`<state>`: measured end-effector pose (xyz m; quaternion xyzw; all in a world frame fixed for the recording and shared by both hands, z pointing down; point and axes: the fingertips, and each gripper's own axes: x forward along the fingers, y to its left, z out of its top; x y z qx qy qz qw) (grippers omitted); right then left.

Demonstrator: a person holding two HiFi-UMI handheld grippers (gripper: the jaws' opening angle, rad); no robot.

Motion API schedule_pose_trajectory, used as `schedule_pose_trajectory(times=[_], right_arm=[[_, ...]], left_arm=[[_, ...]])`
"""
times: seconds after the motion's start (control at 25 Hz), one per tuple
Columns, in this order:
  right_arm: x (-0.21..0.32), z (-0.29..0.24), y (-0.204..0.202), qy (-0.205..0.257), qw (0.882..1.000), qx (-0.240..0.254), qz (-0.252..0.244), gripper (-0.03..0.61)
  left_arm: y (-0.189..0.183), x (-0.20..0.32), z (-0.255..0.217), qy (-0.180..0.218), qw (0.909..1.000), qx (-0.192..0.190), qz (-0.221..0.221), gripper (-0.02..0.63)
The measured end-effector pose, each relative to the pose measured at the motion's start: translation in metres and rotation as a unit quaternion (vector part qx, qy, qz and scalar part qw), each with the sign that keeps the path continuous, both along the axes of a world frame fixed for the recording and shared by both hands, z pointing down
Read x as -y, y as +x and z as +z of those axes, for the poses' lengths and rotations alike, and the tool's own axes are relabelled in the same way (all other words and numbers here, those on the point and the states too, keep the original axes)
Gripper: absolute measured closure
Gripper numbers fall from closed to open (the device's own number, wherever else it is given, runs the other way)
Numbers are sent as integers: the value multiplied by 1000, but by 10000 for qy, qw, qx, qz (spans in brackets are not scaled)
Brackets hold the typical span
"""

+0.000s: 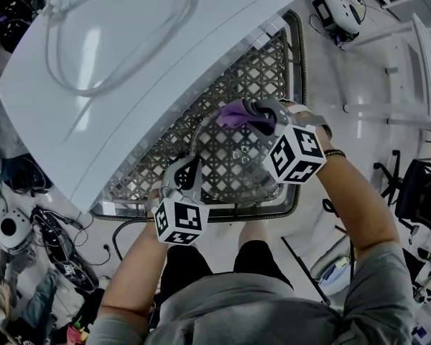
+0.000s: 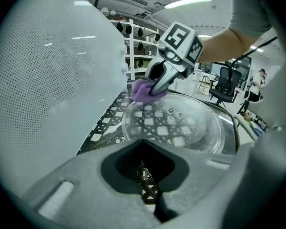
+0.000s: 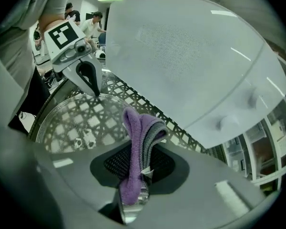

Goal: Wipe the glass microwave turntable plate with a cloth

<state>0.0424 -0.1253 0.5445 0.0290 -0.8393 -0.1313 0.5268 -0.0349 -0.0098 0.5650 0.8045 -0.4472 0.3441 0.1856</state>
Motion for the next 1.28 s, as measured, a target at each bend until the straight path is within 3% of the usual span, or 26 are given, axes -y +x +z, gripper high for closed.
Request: schedule_pose_trajectory(times=[0.24, 0.44, 0.56, 0.72, 0.92, 1.28], right_arm=[[7, -3, 46, -3, 9990, -357, 251, 477], [8, -2, 50, 7, 9985, -438, 324, 477], [-2, -11, 29, -52, 9995, -188, 228, 477], [-39, -13, -34, -404, 9985, 330, -173, 477], [-71, -4, -91, -540, 9953, 583, -562, 477], [-76, 5, -102, -510, 9957, 421, -649, 477]], left_arm=[[0, 1, -1, -31, 10000, -36, 0, 614], [0, 1, -1, -93, 9999, -139, -3, 614], [0, 1, -1, -67, 9999, -136, 5, 614], [-1, 1, -1, -47, 9999, -136, -2, 614], [1, 0, -1, -38, 9999, -143, 9, 614], [-1, 0, -1, -7, 9999, -130, -6, 614]])
